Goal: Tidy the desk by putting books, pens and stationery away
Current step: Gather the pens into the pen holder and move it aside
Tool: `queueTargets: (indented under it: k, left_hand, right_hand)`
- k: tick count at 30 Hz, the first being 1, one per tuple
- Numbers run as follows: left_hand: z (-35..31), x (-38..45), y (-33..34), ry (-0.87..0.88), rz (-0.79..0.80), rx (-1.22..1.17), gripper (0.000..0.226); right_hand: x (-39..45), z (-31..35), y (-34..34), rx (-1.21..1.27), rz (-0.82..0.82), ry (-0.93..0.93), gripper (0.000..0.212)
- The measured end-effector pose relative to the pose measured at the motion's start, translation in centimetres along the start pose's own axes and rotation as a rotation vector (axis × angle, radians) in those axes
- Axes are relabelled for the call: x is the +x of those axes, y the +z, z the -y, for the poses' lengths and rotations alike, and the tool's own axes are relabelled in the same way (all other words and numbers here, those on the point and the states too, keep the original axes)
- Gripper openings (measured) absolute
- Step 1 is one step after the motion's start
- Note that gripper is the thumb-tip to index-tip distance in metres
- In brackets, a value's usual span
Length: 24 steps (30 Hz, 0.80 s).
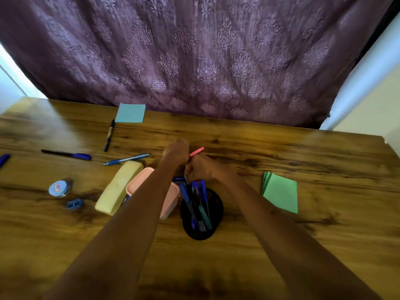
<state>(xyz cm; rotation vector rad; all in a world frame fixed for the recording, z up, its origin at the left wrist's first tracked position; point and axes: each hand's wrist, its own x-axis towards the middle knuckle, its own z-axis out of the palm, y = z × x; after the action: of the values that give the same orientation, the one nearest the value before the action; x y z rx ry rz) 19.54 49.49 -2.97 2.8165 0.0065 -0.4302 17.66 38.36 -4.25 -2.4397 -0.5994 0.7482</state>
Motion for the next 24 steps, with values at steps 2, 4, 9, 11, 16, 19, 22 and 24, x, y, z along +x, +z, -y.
queueTargets:
  k: [2,4,9,11,16,19,22,24]
  left_hand:
    - [-0.1,0.2,0.0,0.003,0.005,-0.01,0.023]
    - [-0.2,0.3,-0.1,-0.004,0.0,-0.027,0.022]
    - [0.4,0.2,-1.4,0.021,-0.038,-0.1,0.024]
    - [0.6,-0.1,-2.3,0.036,-0.073,-0.19,0.023]
    - [0.7,-1.5,-5.6,0.085,-0.224,-0.529,0.005]
    - [0.0,-3.4,-8.7,0.111,-0.324,-0.681,0.023]
    - [-1.0,-5.7,-11.9,0.212,-0.224,-0.849,0.032]
    - [-1.5,-7.6,-13.3,0.263,-0.115,-0.912,0.029]
  right_hand:
    - [0.2,0.1,0.0,0.019,0.001,0.023,0.012]
    - [0.2,0.0,-0.1,0.044,-0.012,0.033,0.009]
    - [-0.4,-1.0,-1.1,0.418,-0.18,0.113,0.007]
    - [-1.5,-1.1,-2.2,0.58,-0.282,0.165,0.003]
    - [-4.7,-0.8,-5.2,0.828,-0.531,0.116,0.017]
    - [-6.7,0.3,-6.9,0.956,-0.779,0.045,0.021]
    - [-8.9,1.9,-8.3,1.055,-1.01,-0.043,0.023]
    - [-10.3,2.9,-8.6,1.059,-1.08,-0.115,0.022]
